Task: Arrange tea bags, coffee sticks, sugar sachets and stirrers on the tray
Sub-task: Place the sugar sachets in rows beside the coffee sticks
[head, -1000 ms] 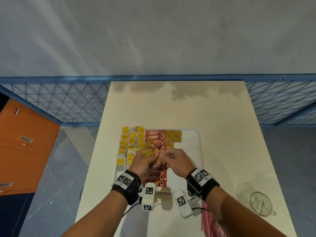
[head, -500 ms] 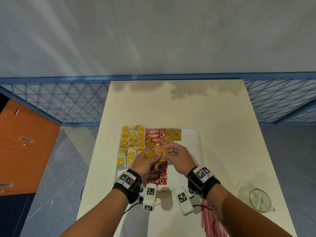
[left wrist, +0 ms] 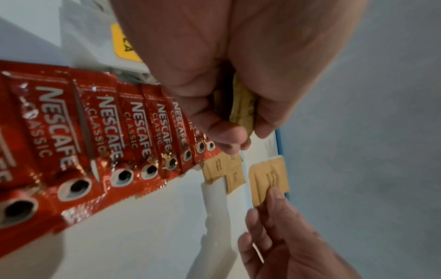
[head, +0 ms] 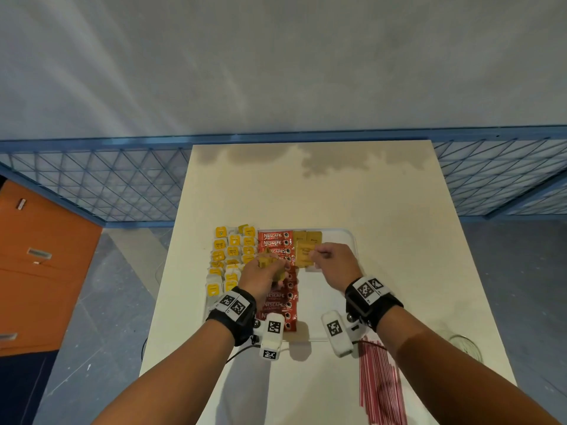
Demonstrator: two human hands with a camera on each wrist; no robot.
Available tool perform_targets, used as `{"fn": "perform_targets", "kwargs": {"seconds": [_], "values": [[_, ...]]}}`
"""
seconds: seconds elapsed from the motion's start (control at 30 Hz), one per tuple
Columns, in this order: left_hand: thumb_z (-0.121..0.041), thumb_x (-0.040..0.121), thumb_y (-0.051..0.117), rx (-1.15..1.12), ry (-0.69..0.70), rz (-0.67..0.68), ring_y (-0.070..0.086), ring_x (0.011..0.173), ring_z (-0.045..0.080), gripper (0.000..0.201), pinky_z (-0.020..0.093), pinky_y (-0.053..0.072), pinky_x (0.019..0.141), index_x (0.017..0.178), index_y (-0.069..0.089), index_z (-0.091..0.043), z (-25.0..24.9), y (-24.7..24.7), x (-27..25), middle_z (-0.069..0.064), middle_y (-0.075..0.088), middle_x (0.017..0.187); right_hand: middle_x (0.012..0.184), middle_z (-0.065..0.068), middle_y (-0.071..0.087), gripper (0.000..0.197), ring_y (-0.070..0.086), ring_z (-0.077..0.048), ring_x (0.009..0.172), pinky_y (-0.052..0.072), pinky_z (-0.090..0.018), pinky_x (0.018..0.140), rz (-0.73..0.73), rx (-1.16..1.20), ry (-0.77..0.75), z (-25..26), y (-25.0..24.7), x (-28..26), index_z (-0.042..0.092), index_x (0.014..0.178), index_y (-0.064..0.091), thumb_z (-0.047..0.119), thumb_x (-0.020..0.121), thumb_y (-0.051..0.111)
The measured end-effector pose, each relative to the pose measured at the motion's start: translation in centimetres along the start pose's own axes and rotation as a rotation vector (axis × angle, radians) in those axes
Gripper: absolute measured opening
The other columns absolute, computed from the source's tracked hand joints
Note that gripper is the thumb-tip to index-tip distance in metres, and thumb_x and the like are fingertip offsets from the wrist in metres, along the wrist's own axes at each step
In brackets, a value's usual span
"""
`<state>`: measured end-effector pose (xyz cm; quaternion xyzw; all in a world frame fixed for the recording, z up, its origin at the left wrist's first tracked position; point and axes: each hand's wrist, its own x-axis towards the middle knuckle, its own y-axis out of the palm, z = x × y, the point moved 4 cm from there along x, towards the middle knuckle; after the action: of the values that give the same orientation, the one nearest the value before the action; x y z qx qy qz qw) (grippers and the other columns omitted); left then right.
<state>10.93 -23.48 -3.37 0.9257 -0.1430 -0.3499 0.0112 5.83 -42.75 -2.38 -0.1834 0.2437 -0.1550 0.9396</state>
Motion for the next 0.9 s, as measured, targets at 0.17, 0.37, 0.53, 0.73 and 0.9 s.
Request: {"fn": "perform_targets", "kwargs": {"seconds": [0.17,0.37,0.53,0.73,0.9], "values": [[-0.007,0.093,0.063,0.221,0.078,-0.064,0.065,0.064,0.024,0.004,0.031,0.053,0.057,0.090,0.065,-0.009,-1.6,-0.8,1.1,0.012,0.068,0.072,0.097,-0.016,0.076,0.025,0.070,-0.031,0.093,0.054,-0.035,0.083,-0.025,-0.174,0.072,-1.2,-1.5,2.0,0.001,0.096,0.077,0.023,0.097,0.065],[-0.026,0.087,0.074,0.611,0.168,-0.220,0.052,0.045,0.014,0.013,0.023,0.043,0.044,0.093,0.068,-0.017,-2.5,-2.4,3.1,0.005,0.068,0.069,0.096,-0.015,0.076,0.026,0.071,-0.032,0.090,0.054,-0.033,0.066,0.001,-0.316,0.140,-2.2,-1.2,2.8,0.001,0.092,0.077,0.023,0.096,0.064],[-0.034,0.080,0.079,0.734,0.143,-0.254,0.064,0.065,0.023,0.018,0.035,0.059,0.064,0.088,0.064,-0.027,-2.7,-2.6,3.9,0.003,0.071,0.080,0.082,0.000,0.075,0.022,0.064,-0.017,0.071,0.041,-0.021,0.052,-0.025,-0.355,0.162,-2.3,-1.0,3.1,0.015,0.087,0.080,0.028,0.096,0.065],[-0.028,0.084,0.075,0.914,0.160,-0.297,0.066,0.074,0.022,0.012,0.029,0.052,0.063,0.080,0.073,-0.017,-3.2,-2.0,4.1,0.000,0.070,0.075,0.081,0.004,0.074,0.021,0.063,-0.015,0.070,0.043,-0.022,0.060,-0.051,-0.335,0.203,-2.6,-0.6,3.5,0.019,0.085,0.079,0.034,0.094,0.067],[-0.029,0.085,0.075,0.941,0.142,-0.294,0.053,0.058,0.011,0.026,0.021,0.033,0.047,0.063,0.063,-0.021,-3.0,-1.9,4.3,-0.007,0.059,0.061,0.086,0.006,0.073,0.016,0.062,-0.015,0.077,0.042,-0.024,0.065,-0.059,-0.350,0.194,-2.5,-0.7,3.6,0.022,0.083,0.074,0.033,0.093,0.067]]}}
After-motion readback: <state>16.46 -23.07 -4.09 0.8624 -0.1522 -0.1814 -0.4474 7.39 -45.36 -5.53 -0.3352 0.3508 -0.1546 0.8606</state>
